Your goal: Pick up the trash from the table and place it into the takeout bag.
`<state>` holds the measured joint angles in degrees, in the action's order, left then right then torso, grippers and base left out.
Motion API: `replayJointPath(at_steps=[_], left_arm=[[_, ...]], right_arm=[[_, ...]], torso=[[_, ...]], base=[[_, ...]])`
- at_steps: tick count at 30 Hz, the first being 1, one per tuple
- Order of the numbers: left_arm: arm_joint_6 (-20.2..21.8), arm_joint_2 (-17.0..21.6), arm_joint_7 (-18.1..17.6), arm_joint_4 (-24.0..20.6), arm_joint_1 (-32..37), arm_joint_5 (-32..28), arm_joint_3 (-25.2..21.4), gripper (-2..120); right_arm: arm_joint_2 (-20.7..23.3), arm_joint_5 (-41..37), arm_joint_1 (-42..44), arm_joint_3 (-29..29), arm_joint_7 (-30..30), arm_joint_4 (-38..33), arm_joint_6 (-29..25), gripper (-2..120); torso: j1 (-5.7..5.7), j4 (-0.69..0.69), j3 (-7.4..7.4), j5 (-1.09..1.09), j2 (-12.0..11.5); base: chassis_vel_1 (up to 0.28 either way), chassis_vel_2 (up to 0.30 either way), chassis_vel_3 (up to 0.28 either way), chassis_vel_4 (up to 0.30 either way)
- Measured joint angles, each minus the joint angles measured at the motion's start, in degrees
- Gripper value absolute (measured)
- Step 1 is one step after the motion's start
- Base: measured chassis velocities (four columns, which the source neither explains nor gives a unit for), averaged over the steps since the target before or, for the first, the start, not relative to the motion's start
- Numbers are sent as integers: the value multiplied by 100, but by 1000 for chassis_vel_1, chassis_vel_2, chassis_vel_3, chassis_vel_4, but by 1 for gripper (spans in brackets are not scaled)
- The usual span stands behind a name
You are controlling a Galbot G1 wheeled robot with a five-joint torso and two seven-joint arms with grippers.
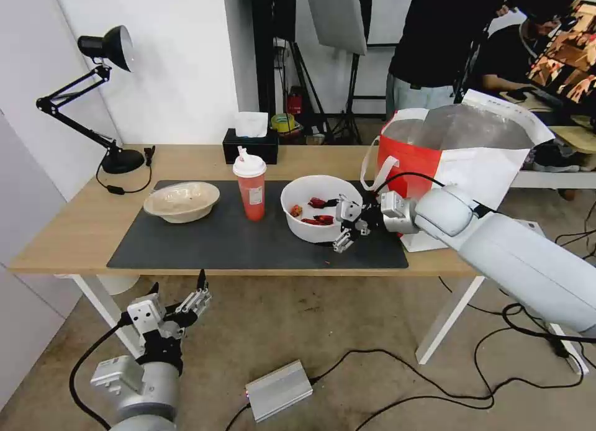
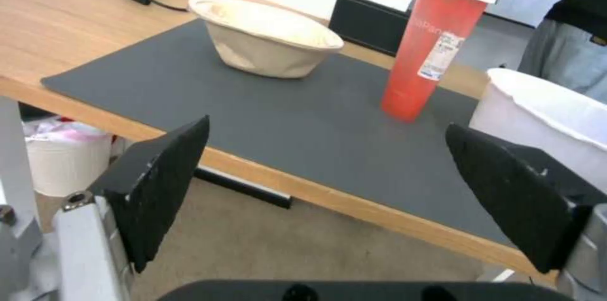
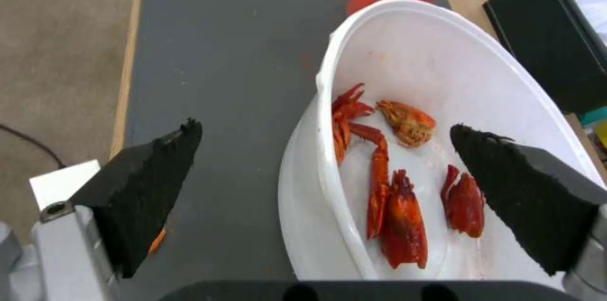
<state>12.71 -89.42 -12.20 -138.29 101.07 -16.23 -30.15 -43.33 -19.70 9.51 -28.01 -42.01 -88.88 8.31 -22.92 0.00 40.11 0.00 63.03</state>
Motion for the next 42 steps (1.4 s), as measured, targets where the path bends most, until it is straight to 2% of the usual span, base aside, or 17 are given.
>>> replayJointPath(at_steps=[42], left_arm=[[-163, -44, 67, 85, 8, 160, 104, 100]], right_arm=[[-496, -26, -615, -575, -78, 814, -34, 100]], torso=[[0, 0, 0, 0, 0]], base=[[0, 0, 0, 0]])
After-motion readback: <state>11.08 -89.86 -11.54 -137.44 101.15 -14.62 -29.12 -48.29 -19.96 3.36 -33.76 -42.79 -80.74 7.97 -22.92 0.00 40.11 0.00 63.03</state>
